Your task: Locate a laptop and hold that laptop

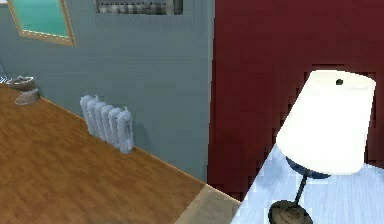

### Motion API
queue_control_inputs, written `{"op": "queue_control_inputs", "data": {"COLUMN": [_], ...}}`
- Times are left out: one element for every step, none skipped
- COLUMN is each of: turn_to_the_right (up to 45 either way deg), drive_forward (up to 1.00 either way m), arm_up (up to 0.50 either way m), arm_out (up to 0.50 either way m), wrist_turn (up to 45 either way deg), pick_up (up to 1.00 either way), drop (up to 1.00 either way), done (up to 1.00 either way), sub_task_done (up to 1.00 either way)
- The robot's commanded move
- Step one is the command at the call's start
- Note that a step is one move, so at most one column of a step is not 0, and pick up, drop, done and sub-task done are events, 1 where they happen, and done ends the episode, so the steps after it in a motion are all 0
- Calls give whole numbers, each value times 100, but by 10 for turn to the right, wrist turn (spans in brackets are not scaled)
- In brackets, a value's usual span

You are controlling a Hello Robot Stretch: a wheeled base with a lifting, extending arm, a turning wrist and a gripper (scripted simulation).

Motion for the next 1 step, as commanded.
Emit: {"op": "queue_control_inputs", "data": {"turn_to_the_right": [0], "drive_forward": [0], "arm_up": [0], "arm_out": [0], "wrist_turn": [0], "pick_up": [0], "drop": [0], "done": [100], "sub_task_done": [0]}}
